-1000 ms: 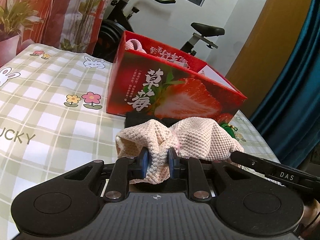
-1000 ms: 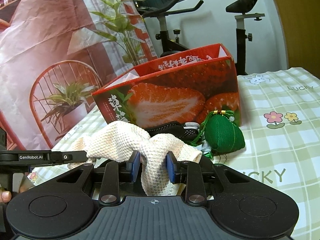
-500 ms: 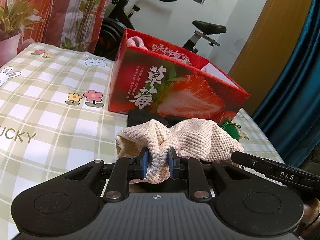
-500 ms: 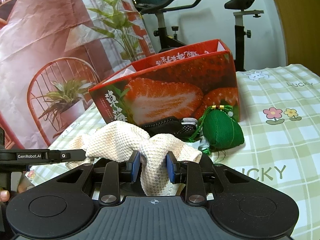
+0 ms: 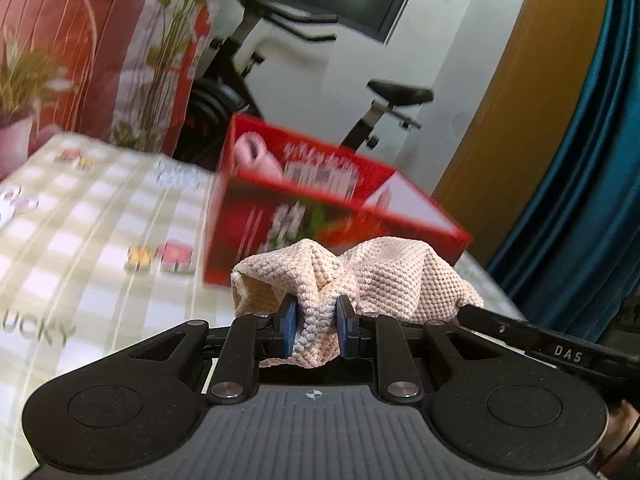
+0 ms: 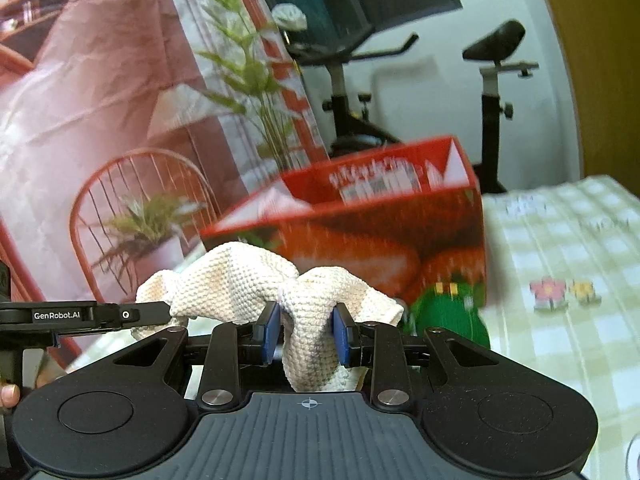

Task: Organize soft objects
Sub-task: 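Lift the cream towel with both grippers and carry it over the box, then lower the cream towel into the box and open both grippers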

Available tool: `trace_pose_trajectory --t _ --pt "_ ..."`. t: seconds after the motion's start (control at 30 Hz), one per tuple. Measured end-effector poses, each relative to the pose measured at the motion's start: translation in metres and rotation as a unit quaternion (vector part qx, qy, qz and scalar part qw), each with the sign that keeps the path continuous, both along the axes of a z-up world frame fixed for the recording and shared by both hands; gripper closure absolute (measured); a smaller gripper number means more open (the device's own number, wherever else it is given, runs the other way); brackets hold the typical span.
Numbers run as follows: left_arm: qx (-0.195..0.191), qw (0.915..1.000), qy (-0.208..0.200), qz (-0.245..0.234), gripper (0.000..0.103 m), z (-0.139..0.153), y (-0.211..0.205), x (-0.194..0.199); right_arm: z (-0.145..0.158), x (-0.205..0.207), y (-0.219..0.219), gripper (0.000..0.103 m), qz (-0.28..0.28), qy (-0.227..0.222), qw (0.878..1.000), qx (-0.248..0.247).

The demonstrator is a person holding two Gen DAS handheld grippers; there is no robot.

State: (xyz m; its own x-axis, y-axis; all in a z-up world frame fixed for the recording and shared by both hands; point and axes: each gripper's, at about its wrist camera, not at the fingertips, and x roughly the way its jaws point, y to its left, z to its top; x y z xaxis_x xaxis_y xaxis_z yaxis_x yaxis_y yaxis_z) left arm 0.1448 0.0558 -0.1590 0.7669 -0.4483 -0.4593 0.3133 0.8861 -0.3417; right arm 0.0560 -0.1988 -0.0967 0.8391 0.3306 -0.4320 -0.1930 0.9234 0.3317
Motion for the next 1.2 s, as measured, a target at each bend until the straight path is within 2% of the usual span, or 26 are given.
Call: trace_pose_trajectory --t 0.1,0.23,0.43,0.63,0.8,1.1,1.2 --pt "-0.010 0.9997 -0.021 0.000 0.082 0.022 -0.001 0.011 0.020 0.012 -0.004 0.077 0.000 -0.017 1.000 0.006" --pt "-0.009 0.9990 -0.044 -0.001 0.082 0.045 -0.009 0.033 0.045 0.038 -0.006 0.077 0.000 -0.042 0.999 -0.011" --pt "-0.009 0.9997 -0.022 0.008 0.082 0.047 -0.022 0.078 0.061 0.083 -0.014 0.077 -0.008 -0.050 0.998 -0.044" --pt "-0.003 0.9997 0.010 0.021 0.082 0.045 -0.035 0.123 0.052 0.131 -0.021 0.077 -0.023 -0.018 0.998 -0.059" --pt "0.027 0.9985 0.039 0.026 0.082 0.040 -0.046 0.153 0.035 0.166 -0.021 0.080 -0.038 0.027 0.997 -0.066" --pt "0.069 0.9944 0.075 0.028 0.081 0.029 -0.055 0.181 0.011 0.199 -0.017 0.081 -0.058 0.072 0.992 -0.085" --pt "0.076 0.9939 0.078 0.019 0.080 0.026 -0.059 0.182 0.009 0.205 -0.015 0.077 -0.064 0.077 0.990 -0.095"
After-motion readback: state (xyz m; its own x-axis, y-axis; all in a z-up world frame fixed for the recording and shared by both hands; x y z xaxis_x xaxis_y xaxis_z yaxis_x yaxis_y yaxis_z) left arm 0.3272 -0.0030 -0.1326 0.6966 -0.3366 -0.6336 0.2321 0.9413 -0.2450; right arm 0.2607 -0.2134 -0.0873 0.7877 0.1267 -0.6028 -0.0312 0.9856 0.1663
